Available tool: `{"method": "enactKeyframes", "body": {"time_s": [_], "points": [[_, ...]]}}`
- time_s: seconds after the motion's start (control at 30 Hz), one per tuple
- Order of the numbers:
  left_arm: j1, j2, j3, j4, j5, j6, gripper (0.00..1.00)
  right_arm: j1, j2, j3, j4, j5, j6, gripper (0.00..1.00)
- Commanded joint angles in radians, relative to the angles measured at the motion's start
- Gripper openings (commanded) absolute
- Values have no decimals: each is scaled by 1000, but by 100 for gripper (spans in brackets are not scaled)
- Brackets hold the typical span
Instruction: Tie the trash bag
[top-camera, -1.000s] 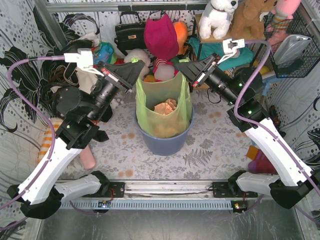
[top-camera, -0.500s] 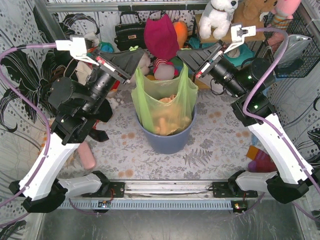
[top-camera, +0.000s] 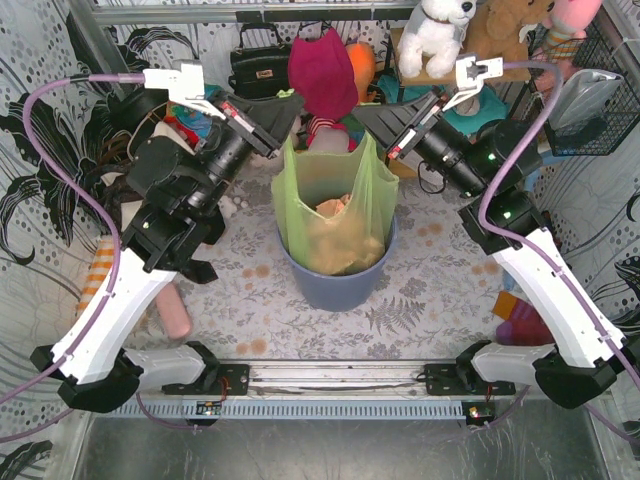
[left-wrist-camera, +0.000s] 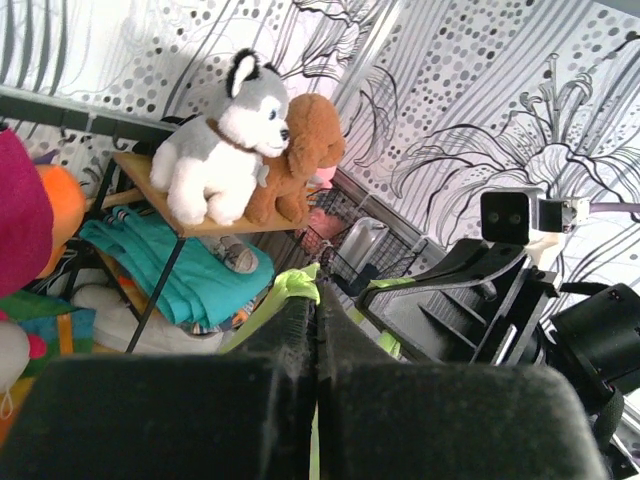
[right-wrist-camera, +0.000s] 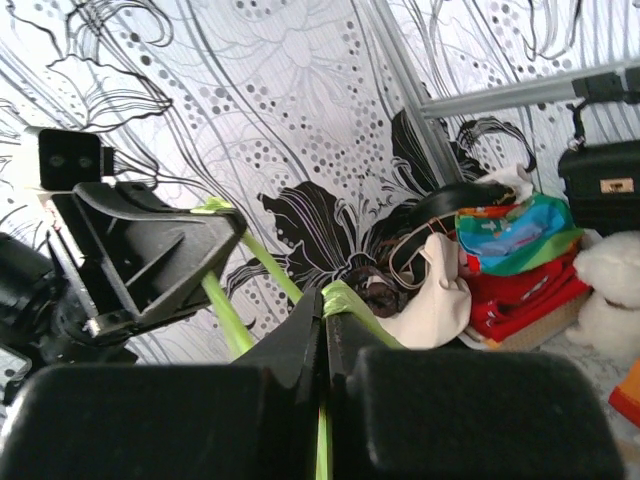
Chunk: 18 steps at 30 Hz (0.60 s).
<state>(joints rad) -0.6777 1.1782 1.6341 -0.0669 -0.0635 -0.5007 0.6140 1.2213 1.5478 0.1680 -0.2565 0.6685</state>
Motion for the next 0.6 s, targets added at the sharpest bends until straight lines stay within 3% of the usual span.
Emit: {"method": "enactKeyframes", "body": {"time_s": [0.0,0.17,0.37,0.57], "points": [[4,15,110,45,56,34,0,-1,12,133,46,-43,-15,0],[5,-26,34,87,34,22,0,-1,-6,111,44,-36,-19,0],[7,-85,-100,113,-14,-4,0,-2,-76,-93,51,33,-8,0],[9,-51,-69,111,-13,9,0,-1,-78,-64,15,52,-36,0]]}}
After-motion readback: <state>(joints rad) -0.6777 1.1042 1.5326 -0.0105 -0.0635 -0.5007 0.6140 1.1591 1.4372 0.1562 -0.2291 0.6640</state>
